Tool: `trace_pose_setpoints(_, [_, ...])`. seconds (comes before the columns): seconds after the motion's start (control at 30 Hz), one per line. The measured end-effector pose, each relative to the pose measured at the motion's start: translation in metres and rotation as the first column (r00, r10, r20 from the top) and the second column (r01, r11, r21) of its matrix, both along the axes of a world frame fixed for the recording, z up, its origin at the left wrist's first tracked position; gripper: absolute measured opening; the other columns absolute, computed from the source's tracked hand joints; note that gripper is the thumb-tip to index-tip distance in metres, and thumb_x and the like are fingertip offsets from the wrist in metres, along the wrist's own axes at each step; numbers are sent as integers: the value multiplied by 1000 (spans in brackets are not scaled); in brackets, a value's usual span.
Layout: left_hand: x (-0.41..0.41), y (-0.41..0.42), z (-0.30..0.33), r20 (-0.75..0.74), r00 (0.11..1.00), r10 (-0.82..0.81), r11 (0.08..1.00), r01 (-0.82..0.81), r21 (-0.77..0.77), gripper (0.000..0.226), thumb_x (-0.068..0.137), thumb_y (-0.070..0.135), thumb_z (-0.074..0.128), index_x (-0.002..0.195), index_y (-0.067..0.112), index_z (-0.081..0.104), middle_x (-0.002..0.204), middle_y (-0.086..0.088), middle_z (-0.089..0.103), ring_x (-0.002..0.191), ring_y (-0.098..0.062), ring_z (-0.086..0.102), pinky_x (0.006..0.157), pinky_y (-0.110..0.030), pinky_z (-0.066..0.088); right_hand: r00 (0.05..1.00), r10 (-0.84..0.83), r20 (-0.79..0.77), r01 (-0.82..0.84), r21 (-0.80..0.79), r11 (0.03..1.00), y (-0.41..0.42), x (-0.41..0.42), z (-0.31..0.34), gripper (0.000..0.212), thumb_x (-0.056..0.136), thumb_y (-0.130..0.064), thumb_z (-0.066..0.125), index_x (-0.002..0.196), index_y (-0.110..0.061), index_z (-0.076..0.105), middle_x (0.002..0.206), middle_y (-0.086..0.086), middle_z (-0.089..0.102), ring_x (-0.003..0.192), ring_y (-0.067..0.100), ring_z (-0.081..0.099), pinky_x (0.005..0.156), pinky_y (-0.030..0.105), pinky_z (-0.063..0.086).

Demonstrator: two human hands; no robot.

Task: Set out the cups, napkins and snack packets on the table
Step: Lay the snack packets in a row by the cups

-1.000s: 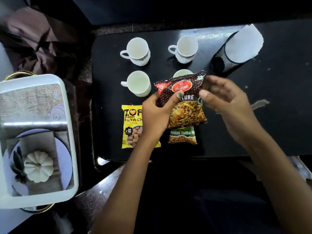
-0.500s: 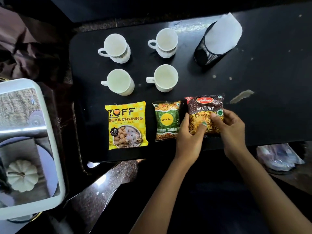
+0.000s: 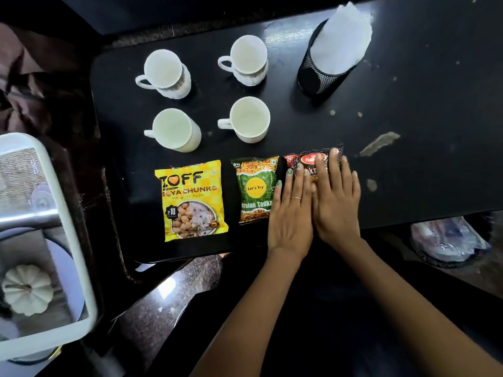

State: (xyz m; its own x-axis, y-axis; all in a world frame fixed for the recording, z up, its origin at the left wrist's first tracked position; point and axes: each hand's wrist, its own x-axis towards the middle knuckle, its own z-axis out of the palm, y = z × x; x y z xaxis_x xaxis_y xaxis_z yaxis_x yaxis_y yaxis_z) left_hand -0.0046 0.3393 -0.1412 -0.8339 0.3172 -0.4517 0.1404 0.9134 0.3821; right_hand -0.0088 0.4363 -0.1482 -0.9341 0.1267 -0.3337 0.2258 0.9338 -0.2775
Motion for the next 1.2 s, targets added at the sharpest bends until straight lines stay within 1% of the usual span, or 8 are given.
trace_pose_setpoints(0.1, [1, 0, -4, -43, 999, -11, 1000, 10, -14, 56, 102, 19, 14, 139, 13, -27, 149, -1, -31, 137, -16, -29, 108, -31, -27, 1000, 6, -12, -6, 3, 1000, -1, 1, -6, 53, 102, -26, 30, 150, -20, 11, 160, 8, 6, 148, 25, 5, 119, 46, 8])
trace_pose_setpoints(0.2, [1, -1, -3, -70, 997, -21, 1000, 22, 12, 59, 101, 17, 19, 141, 11, -23, 154, -5, -24, 139, -16, -27, 108, -30, -27, 1000, 11, 15, -11, 30, 999, 0, 1, -6, 52, 102, -32, 25, 150, -21, 10, 160, 7, 5, 148, 26, 4, 119, 49, 7])
trace_pose_setpoints(0.3, [0, -7, 4, -130, 991, 28, 995, -15, 99, 57, 99, 16, 24, 150, 10, -1, 161, -6, -2, 143, -15, -15, 113, -30, -21, 1000, -11, 15, 11, 33, 999, -3, 1, 0, 58, 96, -42, 16, 151, -25, 9, 161, 4, 2, 148, 25, 0, 117, 51, 1])
trace_pose_setpoints(0.43, [1, -34, 10, -236, 942, 237, 971, -224, 82, 55, 96, 22, 30, 149, 14, 22, 159, -2, 19, 146, -16, 1, 118, -38, -6, 999, 38, -37, -38, 19, 999, -22, 0, 10, 59, 95, -45, 23, 150, -28, 15, 161, 3, 6, 148, 26, 3, 115, 54, 3])
trace_pose_setpoints(0.53, [5, -65, 7, -266, 893, 363, 926, -377, -3, 60, 94, 28, 39, 150, 17, 20, 159, 0, 11, 147, -19, 0, 118, -41, -6, 988, 142, -54, -141, 10, 990, -44, 2, 12, 59, 94, -46, 28, 150, -29, 19, 160, 1, 8, 147, 27, 6, 114, 57, 6])
trace_pose_setpoints(0.67, [10, -101, 3, -291, 823, 487, 847, -527, -73, 62, 95, 40, 31, 151, 16, 20, 159, -2, 12, 147, -21, 2, 117, -47, -1, 962, 269, -54, -267, 53, 962, -68, 3, 7, 60, 96, -49, 26, 150, -28, 16, 160, 5, 12, 147, 30, 8, 114, 57, 9])
trace_pose_setpoints(0.97, [19, -135, -14, -215, 842, 494, 838, -527, -138, 67, 93, 46, 24, 152, 16, 12, 160, -4, 6, 146, -22, -6, 118, -49, 3, 926, 378, -7, -376, 87, 923, -99, 0, -9, 62, 97, -55, 20, 151, -27, 11, 160, 8, 9, 148, 31, 5, 117, 55, 11])
trace_pose_setpoints(1.2, [22, -138, -21, -204, 823, 530, 815, -561, -145, 67, 94, 44, 29, 152, 16, 9, 160, -6, 7, 148, -27, 2, 118, -50, 6, 930, 367, -15, -364, 90, 927, -115, -2, -13, 62, 96, -53, 25, 151, -26, 13, 160, 9, 11, 147, 33, 7, 116, 56, 13])
